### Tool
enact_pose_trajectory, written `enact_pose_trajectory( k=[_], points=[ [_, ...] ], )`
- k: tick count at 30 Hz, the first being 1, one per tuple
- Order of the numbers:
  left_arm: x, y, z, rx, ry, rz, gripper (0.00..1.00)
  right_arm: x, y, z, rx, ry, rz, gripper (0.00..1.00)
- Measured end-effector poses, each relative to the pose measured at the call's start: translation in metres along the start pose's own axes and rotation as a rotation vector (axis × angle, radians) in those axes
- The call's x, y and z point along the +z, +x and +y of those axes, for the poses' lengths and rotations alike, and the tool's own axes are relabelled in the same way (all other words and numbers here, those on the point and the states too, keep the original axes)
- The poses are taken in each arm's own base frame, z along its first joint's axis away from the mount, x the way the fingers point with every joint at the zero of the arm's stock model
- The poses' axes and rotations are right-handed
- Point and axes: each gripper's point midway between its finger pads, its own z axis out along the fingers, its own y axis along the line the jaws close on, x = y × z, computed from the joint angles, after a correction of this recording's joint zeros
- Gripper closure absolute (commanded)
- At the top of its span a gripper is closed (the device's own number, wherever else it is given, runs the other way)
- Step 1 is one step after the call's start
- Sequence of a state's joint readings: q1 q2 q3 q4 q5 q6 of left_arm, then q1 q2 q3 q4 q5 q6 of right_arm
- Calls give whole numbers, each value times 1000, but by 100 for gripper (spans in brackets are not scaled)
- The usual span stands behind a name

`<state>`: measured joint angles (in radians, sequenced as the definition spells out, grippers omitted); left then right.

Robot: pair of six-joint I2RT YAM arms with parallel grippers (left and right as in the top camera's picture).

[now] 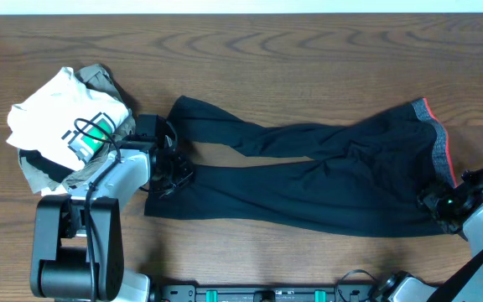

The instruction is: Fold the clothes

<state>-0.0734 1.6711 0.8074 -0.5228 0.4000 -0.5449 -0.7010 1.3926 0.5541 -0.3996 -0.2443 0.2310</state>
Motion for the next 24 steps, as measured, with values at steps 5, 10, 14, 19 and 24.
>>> enact_pose_trajectory(
  k=[5, 10, 14, 19, 24],
  points=[
    [-7, 12, 15, 11, -85, 42, 84, 0, 0, 3, -1, -15, 2, 38],
    [-26, -1, 12, 92, -107, -40, 48, 0, 0, 8, -7, -46, 5, 36],
    [-68, -49, -33, 185, 14, -295, 39, 0, 1, 9, -10, -54, 6, 36],
    [-97, -85, -68, 225, 123, -480, 39, 0, 2, 9, -13, -55, 10, 36],
    [-85, -103, -74, 203, 123, -484, 37, 0, 3, 9, -12, -55, 15, 36]
  ],
)
